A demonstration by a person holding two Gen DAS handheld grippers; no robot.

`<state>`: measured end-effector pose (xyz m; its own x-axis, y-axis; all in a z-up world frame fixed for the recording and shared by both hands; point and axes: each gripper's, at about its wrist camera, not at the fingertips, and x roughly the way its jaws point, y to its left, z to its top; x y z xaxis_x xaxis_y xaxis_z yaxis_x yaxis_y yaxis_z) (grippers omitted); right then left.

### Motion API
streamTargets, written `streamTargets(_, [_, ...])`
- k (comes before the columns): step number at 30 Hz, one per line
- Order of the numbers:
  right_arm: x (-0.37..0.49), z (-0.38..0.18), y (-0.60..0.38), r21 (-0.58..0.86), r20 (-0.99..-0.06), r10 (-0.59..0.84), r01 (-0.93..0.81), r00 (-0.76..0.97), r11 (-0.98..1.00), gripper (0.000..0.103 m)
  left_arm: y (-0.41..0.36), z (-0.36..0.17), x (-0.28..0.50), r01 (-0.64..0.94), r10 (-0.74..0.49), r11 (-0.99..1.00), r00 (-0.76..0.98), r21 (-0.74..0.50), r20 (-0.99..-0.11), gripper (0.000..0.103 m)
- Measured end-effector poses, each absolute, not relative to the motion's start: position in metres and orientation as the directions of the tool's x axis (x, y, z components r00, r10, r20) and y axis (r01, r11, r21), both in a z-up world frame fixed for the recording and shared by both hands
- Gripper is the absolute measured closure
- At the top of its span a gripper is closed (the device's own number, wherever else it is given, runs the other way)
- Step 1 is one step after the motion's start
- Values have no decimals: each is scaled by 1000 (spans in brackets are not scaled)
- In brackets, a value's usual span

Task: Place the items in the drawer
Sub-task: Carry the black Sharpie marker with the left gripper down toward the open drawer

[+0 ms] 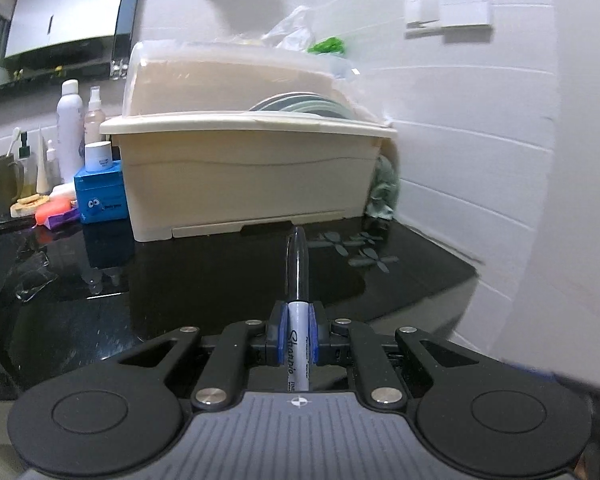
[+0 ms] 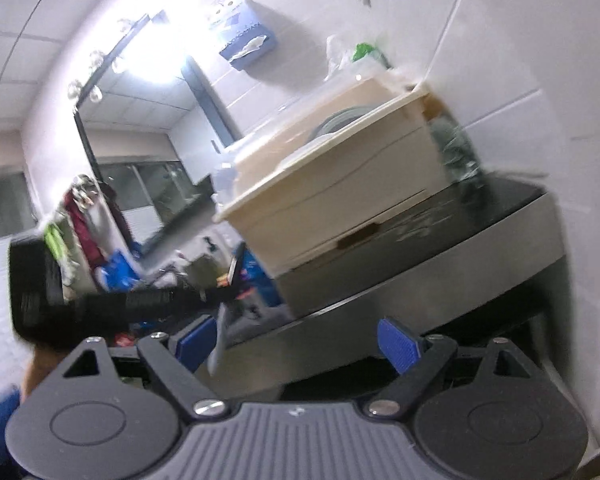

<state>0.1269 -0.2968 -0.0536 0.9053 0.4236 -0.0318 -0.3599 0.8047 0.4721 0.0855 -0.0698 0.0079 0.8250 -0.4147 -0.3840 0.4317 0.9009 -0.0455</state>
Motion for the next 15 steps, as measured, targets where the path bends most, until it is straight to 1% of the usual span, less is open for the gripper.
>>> streamTargets(6, [152,-44,-281,530,-16,502,-419,865,738,15,-60,-11,57,467,-446,883,801,-50,-400,92])
streamTargets(12, [163,-50,-263,556,-59,569,-446,820,701,16,-48,-33,46,476,-477,872,770,-117,-424,92])
streamTargets(13, [165,-52,-260,565,-67,580,-448,812,693,17,-46,-37,45,475,-480,871,767,-125,-427,92])
streamTargets(15, [168,-58,-257,578,-89,591,-442,802,686,22,-44,-44,41,477,-487,868,761,-138,-429,92])
